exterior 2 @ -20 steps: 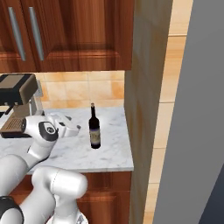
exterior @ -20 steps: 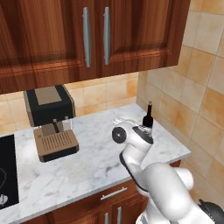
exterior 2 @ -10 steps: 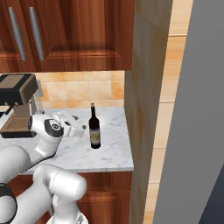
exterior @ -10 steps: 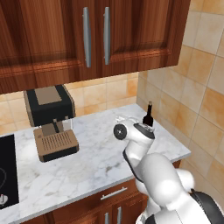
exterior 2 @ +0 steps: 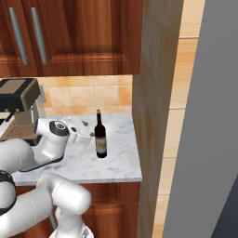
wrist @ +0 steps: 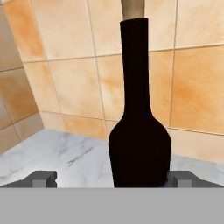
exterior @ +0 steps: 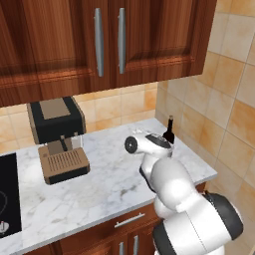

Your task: There is a wine glass and glass cup on the dining counter. Place the wine bottle next to the wine glass and the juice bottle next to the glass cup.

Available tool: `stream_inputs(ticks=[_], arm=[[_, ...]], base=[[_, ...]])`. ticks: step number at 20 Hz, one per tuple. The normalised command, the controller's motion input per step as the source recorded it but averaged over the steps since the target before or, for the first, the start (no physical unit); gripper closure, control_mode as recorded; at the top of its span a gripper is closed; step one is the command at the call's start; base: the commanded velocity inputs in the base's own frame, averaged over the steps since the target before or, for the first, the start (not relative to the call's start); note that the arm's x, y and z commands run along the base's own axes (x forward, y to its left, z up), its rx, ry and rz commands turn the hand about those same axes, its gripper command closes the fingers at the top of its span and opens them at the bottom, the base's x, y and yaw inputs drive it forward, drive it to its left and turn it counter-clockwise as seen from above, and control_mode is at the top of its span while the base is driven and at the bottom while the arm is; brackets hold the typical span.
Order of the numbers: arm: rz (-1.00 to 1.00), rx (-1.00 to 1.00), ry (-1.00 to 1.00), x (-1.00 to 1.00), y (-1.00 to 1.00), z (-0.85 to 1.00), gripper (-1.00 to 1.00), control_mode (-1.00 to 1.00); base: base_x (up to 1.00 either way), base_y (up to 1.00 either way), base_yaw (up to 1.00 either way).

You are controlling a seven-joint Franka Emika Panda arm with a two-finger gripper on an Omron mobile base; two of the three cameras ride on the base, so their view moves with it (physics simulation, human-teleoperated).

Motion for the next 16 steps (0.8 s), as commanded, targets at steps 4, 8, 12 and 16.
stream_inputs(ticks=[4,8,12,16], arm=[[-0.10,0.00,0.00,0.20,-0.11,-0.12,-1.00,-1.00],[-0.05,0.00,0.00,0.23,-0.09,-0.15,-1.00,-1.00],[-0.02,0.00,0.00,0.16,-0.13,-0.12,-1.00,-1.00],[0.00,0.01,0.00,0.08,-0.10,-0.11,-1.00,-1.00]], base=[[0.00,0.00,0.00],[0.00,0.00,0.00],[0.00,0.00,0.00],[0.00,0.00,0.00]])
